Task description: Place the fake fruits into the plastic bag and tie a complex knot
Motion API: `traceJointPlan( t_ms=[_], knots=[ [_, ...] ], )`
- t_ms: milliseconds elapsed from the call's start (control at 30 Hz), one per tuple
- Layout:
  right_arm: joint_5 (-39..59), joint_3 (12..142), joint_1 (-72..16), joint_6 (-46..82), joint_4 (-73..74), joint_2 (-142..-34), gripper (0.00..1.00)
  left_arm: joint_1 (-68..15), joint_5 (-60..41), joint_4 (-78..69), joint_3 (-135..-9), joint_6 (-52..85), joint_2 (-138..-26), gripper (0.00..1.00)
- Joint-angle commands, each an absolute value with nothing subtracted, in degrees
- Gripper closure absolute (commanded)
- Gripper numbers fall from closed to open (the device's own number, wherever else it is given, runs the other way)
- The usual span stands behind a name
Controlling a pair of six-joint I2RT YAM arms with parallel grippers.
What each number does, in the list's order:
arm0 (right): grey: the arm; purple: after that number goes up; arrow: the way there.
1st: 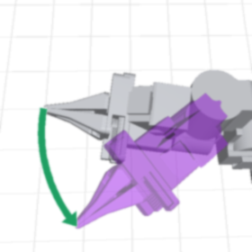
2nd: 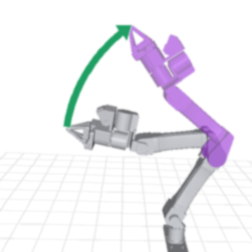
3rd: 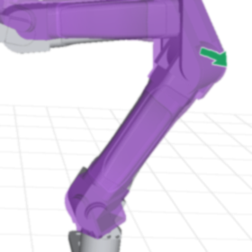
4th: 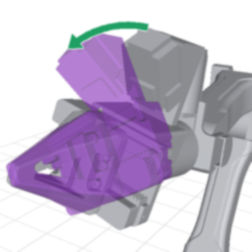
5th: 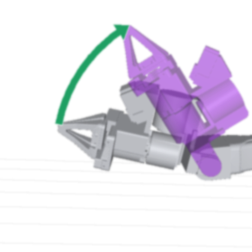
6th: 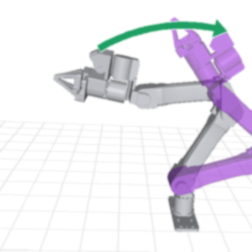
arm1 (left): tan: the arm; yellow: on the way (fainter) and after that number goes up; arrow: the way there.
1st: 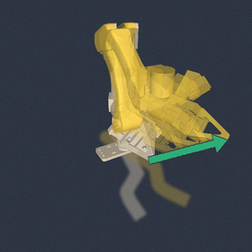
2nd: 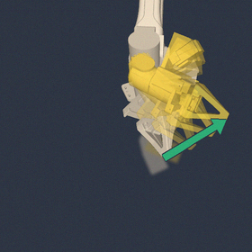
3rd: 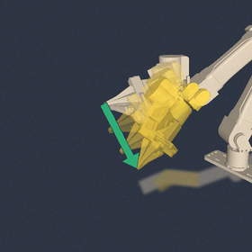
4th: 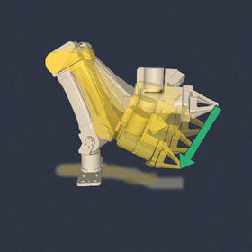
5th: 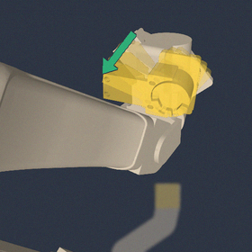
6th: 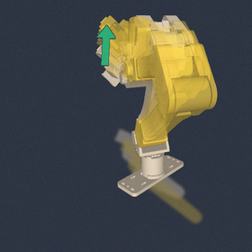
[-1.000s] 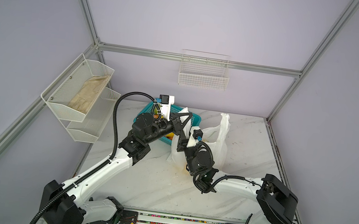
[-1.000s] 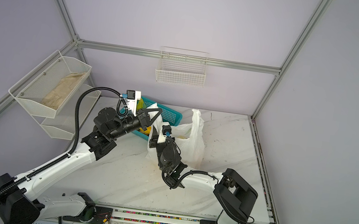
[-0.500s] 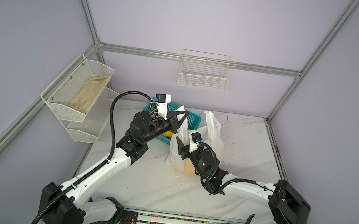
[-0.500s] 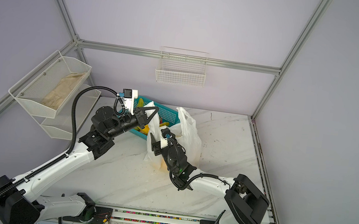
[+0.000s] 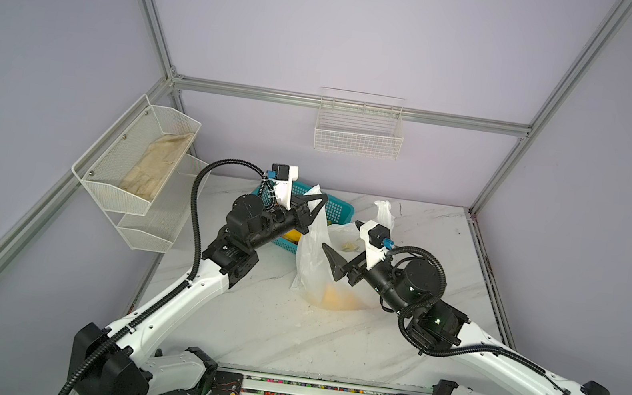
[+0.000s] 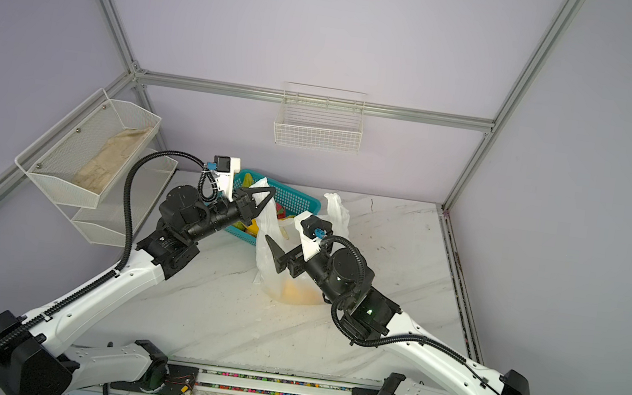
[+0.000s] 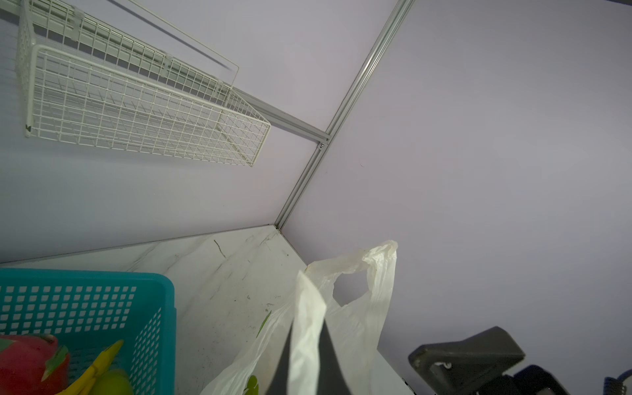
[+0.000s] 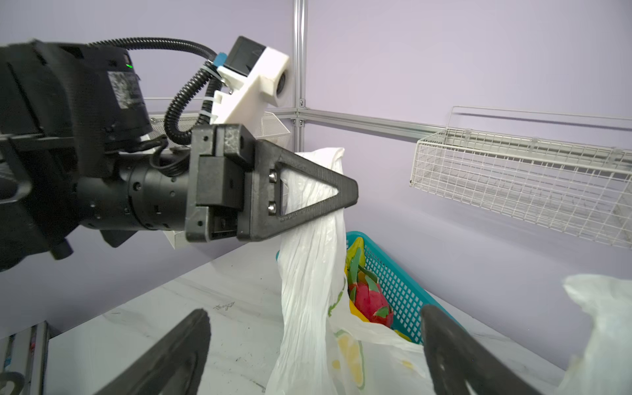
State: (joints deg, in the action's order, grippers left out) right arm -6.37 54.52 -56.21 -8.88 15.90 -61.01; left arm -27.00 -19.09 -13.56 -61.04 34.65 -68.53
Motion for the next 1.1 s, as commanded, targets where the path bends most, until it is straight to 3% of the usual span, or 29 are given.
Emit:
traceJointPlan(
  t_ms=[0, 300, 733, 967, 1067],
  knots=[
    [-5.1, 54.8, -54.36, -10.24, 8.24, -57.33, 0.03, -26.48, -19.91, -13.51, -63.3, 32.61, -68.03, 1.0],
    [1.98, 48.59, -36.83, -5.11, 8.7, -50.48, 0.03, -26.11, -20.43, -13.11, -63.41, 32.06, -67.94, 1.0],
    [33.52, 49.49, -17.61, -6.96, 25.0, -66.27, 0.03, -25.22, -22.74, -13.98, -64.11, 32.69, -68.48, 1.0],
    [46.31, 53.33, -14.4, -6.36, 32.98, -77.55, 0.03, -24.71, -24.02, -13.93, -64.29, 32.61, -68.8, 1.0],
    [50.12, 55.19, -14.41, -5.16, 35.34, -81.05, 0.07, -24.53, -25.58, -13.1, -64.95, 31.94, -69.55, 1.0]
  ],
)
